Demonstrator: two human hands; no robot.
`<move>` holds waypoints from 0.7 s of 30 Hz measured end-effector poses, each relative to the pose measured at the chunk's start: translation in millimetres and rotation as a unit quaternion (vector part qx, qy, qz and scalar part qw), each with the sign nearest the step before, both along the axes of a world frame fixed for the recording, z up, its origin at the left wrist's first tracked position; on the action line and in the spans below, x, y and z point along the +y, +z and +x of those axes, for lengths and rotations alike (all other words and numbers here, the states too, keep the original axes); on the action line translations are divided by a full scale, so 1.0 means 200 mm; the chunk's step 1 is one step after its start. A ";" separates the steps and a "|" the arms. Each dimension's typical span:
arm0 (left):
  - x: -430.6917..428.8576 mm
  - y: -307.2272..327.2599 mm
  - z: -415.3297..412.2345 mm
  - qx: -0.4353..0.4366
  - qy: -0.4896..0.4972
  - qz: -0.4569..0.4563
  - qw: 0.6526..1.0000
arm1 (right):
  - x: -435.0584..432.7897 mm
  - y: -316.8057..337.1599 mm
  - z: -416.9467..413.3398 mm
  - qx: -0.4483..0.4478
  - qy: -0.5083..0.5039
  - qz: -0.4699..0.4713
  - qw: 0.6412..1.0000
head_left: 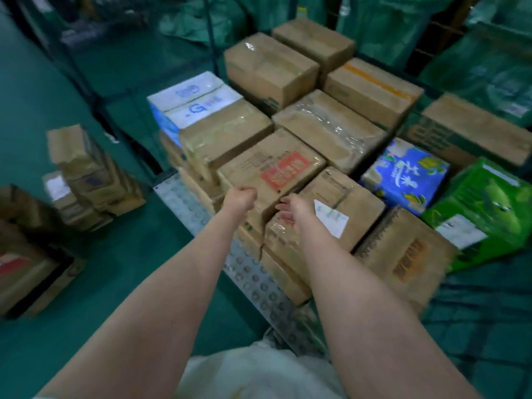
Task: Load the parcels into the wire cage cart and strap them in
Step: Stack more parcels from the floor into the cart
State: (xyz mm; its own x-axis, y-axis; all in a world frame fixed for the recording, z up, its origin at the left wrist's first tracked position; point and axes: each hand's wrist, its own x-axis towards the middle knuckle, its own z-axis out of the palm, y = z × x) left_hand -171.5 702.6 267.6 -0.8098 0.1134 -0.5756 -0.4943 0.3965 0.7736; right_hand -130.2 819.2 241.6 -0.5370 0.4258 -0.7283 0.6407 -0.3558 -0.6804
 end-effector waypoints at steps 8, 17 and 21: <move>-0.77 0.04 -0.04 -0.005 0.124 0.001 0.992 | -0.72 0.01 -0.16 0.024 0.145 -0.004 0.989; -1.54 0.09 0.05 -0.012 0.226 0.002 0.974 | -1.47 0.00 -0.19 0.020 0.207 -0.013 0.978; -1.85 0.11 0.09 -0.005 0.275 -0.006 0.961 | -1.79 0.05 -0.22 0.029 0.248 -0.006 0.968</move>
State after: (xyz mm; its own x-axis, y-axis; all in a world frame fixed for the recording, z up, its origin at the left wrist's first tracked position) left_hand -154.3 331.9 289.1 -0.7396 -0.3379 -0.5822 -0.6394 0.0823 0.7645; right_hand -173.5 460.7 251.3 -0.7131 0.0966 -0.6944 0.6961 -0.0211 -0.7177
